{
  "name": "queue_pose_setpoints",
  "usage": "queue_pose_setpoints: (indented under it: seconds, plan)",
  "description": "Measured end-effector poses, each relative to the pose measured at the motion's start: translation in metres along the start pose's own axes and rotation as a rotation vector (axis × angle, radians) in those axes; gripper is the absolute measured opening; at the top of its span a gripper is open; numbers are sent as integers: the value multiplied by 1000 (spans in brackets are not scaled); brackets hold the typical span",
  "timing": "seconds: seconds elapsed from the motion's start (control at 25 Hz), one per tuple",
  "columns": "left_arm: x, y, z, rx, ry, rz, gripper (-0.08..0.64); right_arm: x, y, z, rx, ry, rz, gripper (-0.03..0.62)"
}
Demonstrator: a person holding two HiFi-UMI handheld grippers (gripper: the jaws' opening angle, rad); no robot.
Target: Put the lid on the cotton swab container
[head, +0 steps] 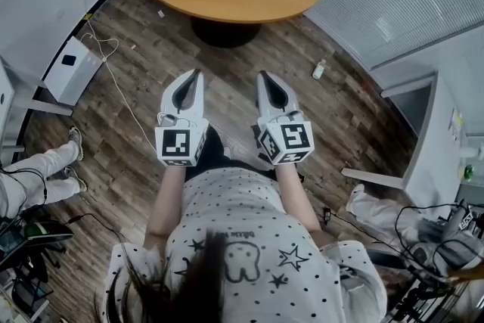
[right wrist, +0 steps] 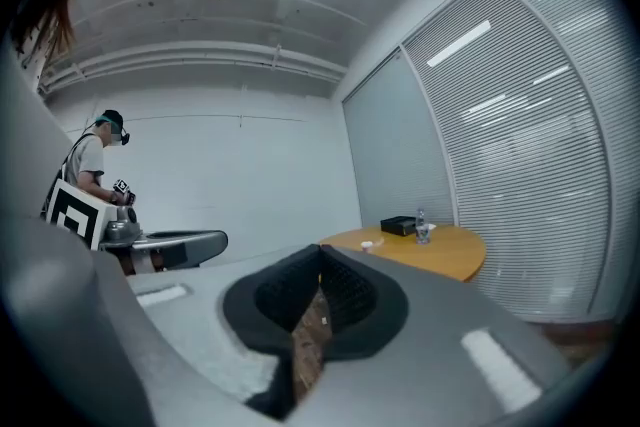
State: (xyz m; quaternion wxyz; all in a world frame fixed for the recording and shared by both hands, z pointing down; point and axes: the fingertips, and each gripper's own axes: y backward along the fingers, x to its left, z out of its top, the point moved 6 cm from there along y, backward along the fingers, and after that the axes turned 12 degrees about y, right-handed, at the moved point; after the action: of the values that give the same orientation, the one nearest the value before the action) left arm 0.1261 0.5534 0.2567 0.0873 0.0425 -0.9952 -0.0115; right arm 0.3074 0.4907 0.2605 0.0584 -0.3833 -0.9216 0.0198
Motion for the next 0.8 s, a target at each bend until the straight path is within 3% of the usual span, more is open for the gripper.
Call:
queue_pose_setpoints:
  seconds: [0.32,0.8]
  plan:
    - [23,-30,-5,15,-1,-7,11,-10,-32,-8,29,-20,-26,3]
    - [107,-132,13,29,-2,-40,11,-34,-161,3,74,-19,-28,3]
